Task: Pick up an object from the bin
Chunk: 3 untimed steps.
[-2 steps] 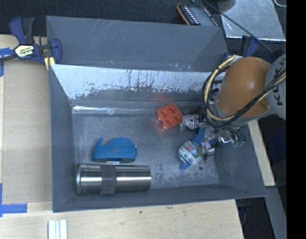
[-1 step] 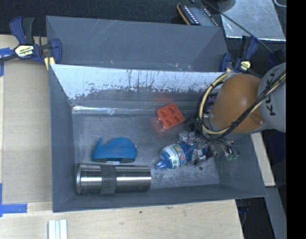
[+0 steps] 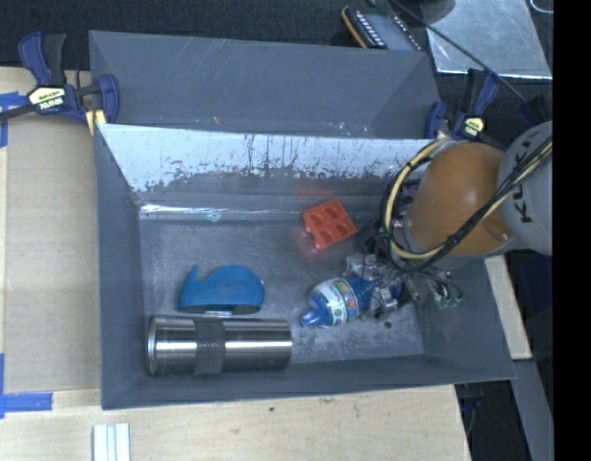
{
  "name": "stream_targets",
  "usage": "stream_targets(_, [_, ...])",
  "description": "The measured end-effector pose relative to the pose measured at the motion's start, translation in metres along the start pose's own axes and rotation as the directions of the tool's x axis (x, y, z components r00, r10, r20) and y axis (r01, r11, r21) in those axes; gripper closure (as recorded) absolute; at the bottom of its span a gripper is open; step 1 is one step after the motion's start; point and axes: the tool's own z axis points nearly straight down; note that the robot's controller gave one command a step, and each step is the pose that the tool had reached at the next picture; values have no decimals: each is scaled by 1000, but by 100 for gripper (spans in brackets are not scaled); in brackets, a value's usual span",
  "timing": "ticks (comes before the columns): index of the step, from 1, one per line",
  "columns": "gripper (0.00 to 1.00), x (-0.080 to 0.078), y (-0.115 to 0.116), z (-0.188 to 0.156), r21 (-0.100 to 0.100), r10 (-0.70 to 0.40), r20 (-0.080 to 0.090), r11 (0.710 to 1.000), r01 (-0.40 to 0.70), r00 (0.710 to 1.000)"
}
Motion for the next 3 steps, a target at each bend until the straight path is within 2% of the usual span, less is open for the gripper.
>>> stream_targets(1, [100, -8, -13, -11, -3, 11, 11, 1000, -11, 1000])
stream_targets(3, [100, -8, -13, -11, -3, 11, 11, 1000, -11, 1000])
